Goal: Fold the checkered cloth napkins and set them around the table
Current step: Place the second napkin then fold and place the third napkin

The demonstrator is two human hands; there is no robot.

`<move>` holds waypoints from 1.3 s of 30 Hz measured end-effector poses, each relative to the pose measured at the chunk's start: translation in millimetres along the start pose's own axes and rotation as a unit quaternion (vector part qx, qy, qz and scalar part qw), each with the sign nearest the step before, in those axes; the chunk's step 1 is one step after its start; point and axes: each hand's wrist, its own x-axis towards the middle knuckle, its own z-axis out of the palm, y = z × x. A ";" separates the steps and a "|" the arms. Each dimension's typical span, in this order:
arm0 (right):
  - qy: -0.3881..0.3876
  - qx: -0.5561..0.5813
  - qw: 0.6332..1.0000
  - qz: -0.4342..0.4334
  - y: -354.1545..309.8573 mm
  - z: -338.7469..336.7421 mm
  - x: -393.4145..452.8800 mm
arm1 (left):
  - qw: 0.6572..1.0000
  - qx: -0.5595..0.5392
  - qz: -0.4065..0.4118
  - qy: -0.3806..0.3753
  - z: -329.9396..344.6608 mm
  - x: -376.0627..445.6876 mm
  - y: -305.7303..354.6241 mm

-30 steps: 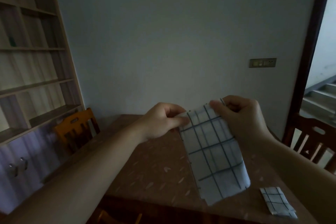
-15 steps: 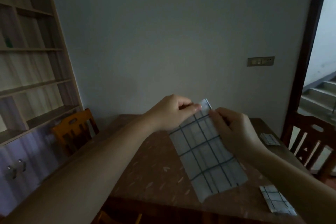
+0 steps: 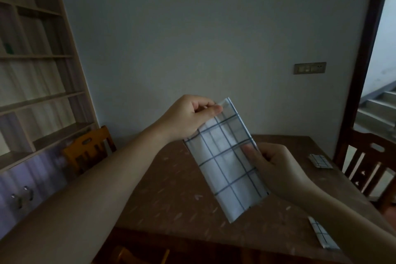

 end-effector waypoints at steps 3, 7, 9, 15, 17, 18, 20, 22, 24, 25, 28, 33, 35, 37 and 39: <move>0.016 0.010 1.000 0.004 -7.1 -2.4 4.2 | 0.981 -0.158 -0.086 0.072 -0.8 -6.5 -11.6; 0.099 0.045 0.994 0.012 -13.3 -8.0 15.4 | 0.891 -0.414 -0.187 -0.014 24.8 -35.8 0.9; 0.121 0.032 0.992 0.028 -6.8 -7.2 16.6 | 0.928 -0.328 -0.173 -0.016 42.5 -48.1 4.3; 0.015 0.114 0.988 0.107 -3.4 -17.1 10.0 | 0.956 -0.222 -0.190 -0.036 47.4 -40.7 -13.1; -0.044 0.164 0.975 0.144 -5.5 -27.2 10.2 | 0.949 -0.247 -0.185 -0.067 48.1 -39.3 -13.4; -0.059 0.169 0.972 0.152 -7.3 -31.4 10.3 | 0.947 -0.248 -0.190 -0.073 48.6 -38.7 -14.6; -0.082 0.181 0.966 0.165 -9.0 -37.4 10.3 | 0.944 -0.246 -0.208 -0.068 49.6 -38.9 -18.4; -0.106 0.211 0.955 0.181 -5.3 -41.9 10.6 | 0.939 -0.246 -0.229 -0.068 50.6 -39.7 -16.6; -0.117 0.259 0.937 0.204 -2.5 -43.6 10.5 | 0.933 -0.266 -0.233 -0.064 50.4 -41.4 -14.9; -0.111 0.277 0.930 0.216 -0.2 -44.7 10.2 | 0.923 -0.296 -0.239 -0.063 50.5 -42.4 -14.8; -0.105 0.320 0.909 0.244 1.2 -47.1 8.9 | 0.891 -0.365 -0.265 -0.053 51.5 -44.0 -13.5; -0.118 0.353 0.903 0.216 8.7 -50.9 9.7 | 0.857 -0.449 -0.245 -0.061 54.1 -41.4 -12.0; -0.119 0.323 0.920 0.189 9.4 -51.8 10.0 | 0.861 -0.455 -0.220 -0.059 54.2 -41.5 -11.7; -0.118 0.273 0.942 0.158 5.6 -53.4 10.1 | 0.865 -0.450 -0.220 -0.040 55.1 -41.3 -13.4; -0.120 0.204 0.966 0.108 6.3 -56.1 11.8 | 0.862 -0.448 -0.236 -0.030 56.5 -40.5 -14.1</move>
